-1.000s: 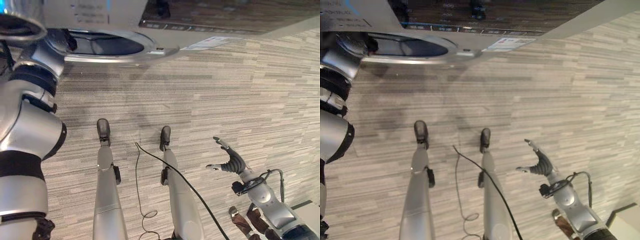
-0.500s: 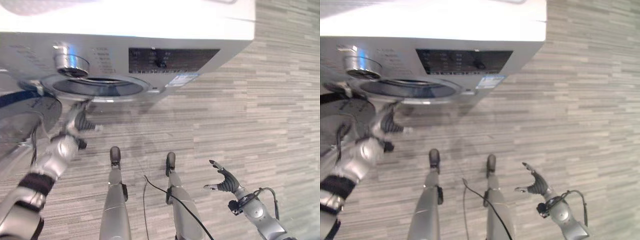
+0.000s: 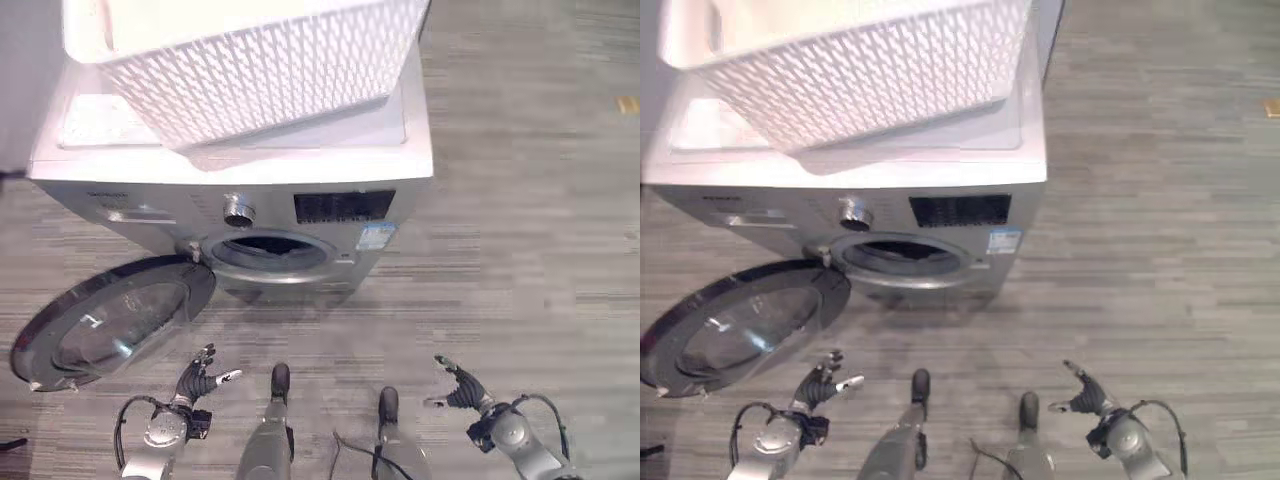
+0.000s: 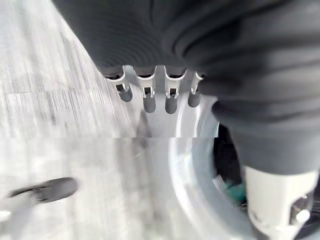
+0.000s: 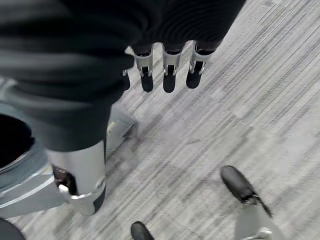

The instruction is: Grab the laundry basket,head to the washer,open it,put in the laundry and shut it.

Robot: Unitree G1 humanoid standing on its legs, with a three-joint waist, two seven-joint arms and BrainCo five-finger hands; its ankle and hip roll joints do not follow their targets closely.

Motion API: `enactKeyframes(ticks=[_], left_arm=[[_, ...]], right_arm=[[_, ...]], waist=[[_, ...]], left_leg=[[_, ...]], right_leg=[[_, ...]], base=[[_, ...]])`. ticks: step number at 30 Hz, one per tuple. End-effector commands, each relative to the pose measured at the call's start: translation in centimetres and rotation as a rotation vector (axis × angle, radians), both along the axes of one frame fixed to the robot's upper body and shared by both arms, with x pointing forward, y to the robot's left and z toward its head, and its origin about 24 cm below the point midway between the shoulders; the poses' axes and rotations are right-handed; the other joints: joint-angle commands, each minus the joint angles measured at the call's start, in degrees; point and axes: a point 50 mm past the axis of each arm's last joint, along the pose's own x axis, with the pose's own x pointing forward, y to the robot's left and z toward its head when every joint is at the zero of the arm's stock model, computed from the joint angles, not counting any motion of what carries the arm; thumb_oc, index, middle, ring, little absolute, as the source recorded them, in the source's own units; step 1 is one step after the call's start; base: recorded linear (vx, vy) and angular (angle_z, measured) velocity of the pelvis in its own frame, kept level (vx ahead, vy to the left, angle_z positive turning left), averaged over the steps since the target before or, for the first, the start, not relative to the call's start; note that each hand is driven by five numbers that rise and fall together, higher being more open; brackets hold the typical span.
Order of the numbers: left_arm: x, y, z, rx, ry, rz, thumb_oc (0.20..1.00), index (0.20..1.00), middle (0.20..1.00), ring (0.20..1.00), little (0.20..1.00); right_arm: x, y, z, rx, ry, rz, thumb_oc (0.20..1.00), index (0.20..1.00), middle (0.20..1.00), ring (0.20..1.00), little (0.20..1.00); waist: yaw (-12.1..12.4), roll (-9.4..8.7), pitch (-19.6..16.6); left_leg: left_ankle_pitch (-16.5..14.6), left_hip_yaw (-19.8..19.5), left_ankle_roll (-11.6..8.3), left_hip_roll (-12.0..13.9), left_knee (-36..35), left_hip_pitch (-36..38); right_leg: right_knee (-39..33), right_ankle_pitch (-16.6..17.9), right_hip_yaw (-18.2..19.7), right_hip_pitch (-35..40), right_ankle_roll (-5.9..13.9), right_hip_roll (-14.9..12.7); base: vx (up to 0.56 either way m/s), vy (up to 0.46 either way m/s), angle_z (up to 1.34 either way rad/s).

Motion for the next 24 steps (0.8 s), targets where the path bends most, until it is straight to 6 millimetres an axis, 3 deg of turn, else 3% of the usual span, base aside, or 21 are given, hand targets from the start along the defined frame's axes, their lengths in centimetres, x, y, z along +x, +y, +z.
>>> enactKeyframes(ticks=[1, 3, 6, 8, 11, 12, 13, 15, 16, 17, 20, 21, 24], left_arm=[[2.5, 1.9, 2.4, 0.063, -0.118, 0.053, 1.0, 1.0, 1.0, 1.0, 1.0], [4.2, 2.9, 3.2, 0.155, -0.134, 0.098, 1.0, 1.0, 1.0, 1.0, 1.0], [5.7, 3.9, 4.4, 0.214, -0.159, 0.136, 1.0, 1.0, 1.0, 1.0, 1.0], [7.0, 5.9, 6.4, 0.275, -0.207, 0.222, 1.0, 1.0, 1.0, 1.0, 1.0], [6.8, 8.9, 8.1, 0.366, -0.229, 0.331, 1.0, 1.0, 1.0, 1.0, 1.0], [6.9, 10.8, 10.0, 0.442, -0.259, 0.394, 1.0, 1.0, 1.0, 1.0, 1.0], [6.9, 10.9, 10.0, 0.443, -0.259, 0.394, 1.0, 1.0, 1.0, 1.0, 1.0], [7.9, 11.7, 12.0, 0.501, -0.311, 0.435, 1.0, 1.0, 1.0, 1.0, 1.0], [8.1, 13.5, 14.2, 0.547, -0.346, 0.499, 1.0, 1.0, 1.0, 1.0, 1.0], [8.1, 13.5, 14.3, 0.547, -0.347, 0.499, 1.0, 1.0, 1.0, 1.0, 1.0], [9.3, 15.4, 19.2, 0.629, -0.441, 0.542, 1.0, 1.0, 1.0, 1.0, 1.0], [9.4, 15.4, 19.3, 0.63, -0.442, 0.542, 1.0, 1.0, 1.0, 1.0, 1.0], [9.8, 17.0, 22.2, 0.666, -0.453, 0.587, 1.0, 1.0, 1.0, 1.0, 1.0]], right_arm=[[0.1, 0.2, 0.2, -0.023, -0.022, 0.032, 1.0, 1.0, 1.0, 1.0, 1.0], [-0.1, -0.1, 0.1, -0.03, -0.018, 0.012, 1.0, 1.0, 1.0, 1.0, 1.0], [0.1, -0.5, 0.3, -0.046, -0.022, 0.007, 1.0, 1.0, 1.0, 1.0, 1.0], [0.1, -1.1, 0.8, -0.066, -0.028, 0.012, 1.0, 1.0, 1.0, 1.0, 1.0], [0.3, -1.5, 1.0, -0.074, -0.025, 0.018, 1.0, 1.0, 1.0, 1.0, 1.0], [-0.2, -1.4, 0.7, -0.067, -0.004, 0.028, 1.0, 1.0, 1.0, 1.0, 1.0], [-0.2, -1.4, 0.7, -0.067, -0.004, 0.028, 1.0, 1.0, 1.0, 1.0, 1.0], [-0.8, -1.4, 0.4, -0.06, 0.015, 0.023, 1.0, 1.0, 1.0, 1.0, 1.0], [-0.7, -0.9, 0.2, -0.056, 0.028, 0.052, 1.0, 1.0, 1.0, 1.0, 1.0], [-0.7, -0.9, 0.2, -0.055, 0.027, 0.052, 1.0, 1.0, 1.0, 1.0, 1.0], [-0.4, 0.5, -0.1, -0.034, 0.044, 0.116, 1.0, 1.0, 1.0, 1.0, 1.0], [-0.3, 0.5, -0.1, -0.032, 0.043, 0.115, 1.0, 1.0, 1.0, 1.0, 1.0], [0.5, 1.8, 0.0, -0.021, 0.038, 0.18, 1.0, 1.0, 1.0, 1.0, 1.0]], waist=[[0.96, -0.59, 0.53], [0.82, -0.43, -0.09], [0.03, -0.74, -0.4], [-1.4, -1.48, -1.0], [-1.09, -0.94, -2.46], [-1.64, -0.34, -2.74], [-1.61, -0.36, -2.68], [-2.24, 0.27, -3.01], [-2.26, 0.55, -3.4], [-2.19, 0.45, -3.26], [-2.27, 0.66, -3.52], [-2.2, 0.54, -3.45], [-2.53, 0.36, -3.15]], left_leg=[[-2.4, 1.08, 1.08, -1.87, 0.46, 1.63], [-0.85, 2.65, -0.29, -1.66, 0.74, 0.98], [-1.62, 5.44, -0.24, -1.04, 2.56, 1.1], [-2.3, 8.03, -1.12, 2.77, 4.67, 2.44], [-1.86, 1.82, -1.97, 6.52, 4.22, 4.79], [-2.49, 0.04, -2.31, 7.59, 2.56, 6.63], [-2.48, 0.08, -2.32, 7.61, 2.48, 6.74], [-3.1, 2.9, -2.56, 7.51, 2.29, 8.24], [-4.76, 3.68, -2.13, 6.24, 1.7, 9.99], [-4.81, 3.8, -2.09, 6.19, 1.67, 10.18], [-6.13, 5.56, -1.58, 4.47, 0.23, 11.94], [-6.15, 5.63, -1.55, 4.43, 0.24, 11.97], [-6.89, 6.72, -1.18, 3.75, -0.3, 11.76]], right_leg=[[8.0, -7.7, 1.05, -1.29, -6.76, 6.1], [6.45, -8.15, -0.96, 1.13, -7.43, 5.82], [6.37, -7.81, -1.77, 1.58, -7.42, 4.9], [6.76, -6.87, -1.9, 1.31, -6.89, 2.88], [7.48, -6.56, 0.08, 0.35, -6.06, 2.27], [8.98, -7.06, 1.98, 0.58, -5.72, 2.69], [9.01, -7.08, 2.01, 0.62, -5.72, 2.7], [9.79, -7.2, 1.83, 1.61, -5.04, 1.8], [9.77, -6.65, 2.41, 2.29, -4.27, 0.84], [9.73, -6.64, 2.52, 2.41, -4.22, 0.79], [8.54, -4.96, 2.86, 2.87, -2.73, -1.03], [8.51, -4.93, 2.93, 2.88, -2.7, -1.07], [7.59, -3.44, 3.55, 1.52, -1.72, -1.89]], base=[[-0.08, -0.103, 0.31], [-0.1, -0.07, 0.48], [-0.08, 0.032, 0.47], [-0.08, 0.135, 0.35], [0.07, 0.157, 0.09], [0.1, 0.106, -0.33], [0.11, 0.132, -0.33], [0.07, 0.204, -0.13], [0.07, 0.203, -0.12], [0.08, 0.184, -0.06], [0.03, 0.153, -0.05], [0.01, 0.135, 0.03], [-0.03, 0.093, -0.16]])
